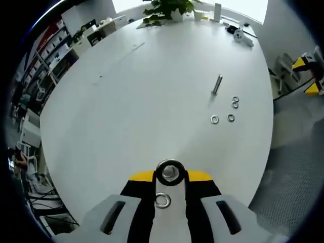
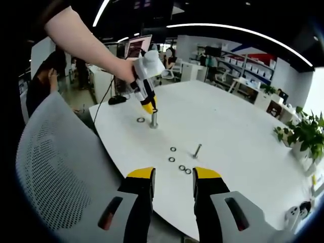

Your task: Place the washer onto the threaded stud by aligning its center hole with the stud, sliding it down to the base, and recovering from edge contact or off-axis alignment until the washer reaches the visible bottom stop.

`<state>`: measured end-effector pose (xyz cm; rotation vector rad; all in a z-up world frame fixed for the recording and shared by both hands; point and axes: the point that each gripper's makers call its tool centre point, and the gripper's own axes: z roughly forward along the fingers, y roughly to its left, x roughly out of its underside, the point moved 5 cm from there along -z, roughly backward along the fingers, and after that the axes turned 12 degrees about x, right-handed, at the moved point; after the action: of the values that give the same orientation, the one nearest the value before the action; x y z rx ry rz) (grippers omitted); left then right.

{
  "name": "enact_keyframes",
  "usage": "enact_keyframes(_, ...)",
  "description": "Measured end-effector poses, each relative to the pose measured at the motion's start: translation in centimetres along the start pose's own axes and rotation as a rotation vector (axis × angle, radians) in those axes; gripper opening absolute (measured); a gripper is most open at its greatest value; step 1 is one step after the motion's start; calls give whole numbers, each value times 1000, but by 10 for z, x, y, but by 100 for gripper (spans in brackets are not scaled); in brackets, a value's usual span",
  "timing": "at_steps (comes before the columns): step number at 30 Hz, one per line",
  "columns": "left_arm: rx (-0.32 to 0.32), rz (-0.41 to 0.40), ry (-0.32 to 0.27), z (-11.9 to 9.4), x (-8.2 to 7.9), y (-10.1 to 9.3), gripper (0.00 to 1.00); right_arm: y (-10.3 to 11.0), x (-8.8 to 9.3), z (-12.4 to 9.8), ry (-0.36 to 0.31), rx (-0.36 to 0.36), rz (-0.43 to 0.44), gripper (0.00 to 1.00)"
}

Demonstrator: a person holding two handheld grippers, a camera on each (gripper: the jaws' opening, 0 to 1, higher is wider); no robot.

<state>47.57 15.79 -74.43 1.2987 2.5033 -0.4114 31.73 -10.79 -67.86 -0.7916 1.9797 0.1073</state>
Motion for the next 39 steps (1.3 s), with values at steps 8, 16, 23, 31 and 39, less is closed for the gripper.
enact_keyframes(8,-3,11,27,3,1,1,19,0,0,0,-1,-2,0,32)
enact_keyframes(16,-3,20,50,11,0,1,19,0,0,0,1,-2,-1,32)
enact_keyframes(23,3,9,82,25,6,3,19,0,0,0,2,0,-1,32)
enact_keyframes(31,16,-10,117,46,10,5,19,0,1,0,7,1,-2,32)
enact_keyframes(39,24,-27,127,50,12,5,20,0,1,0,8,-1,-2,32)
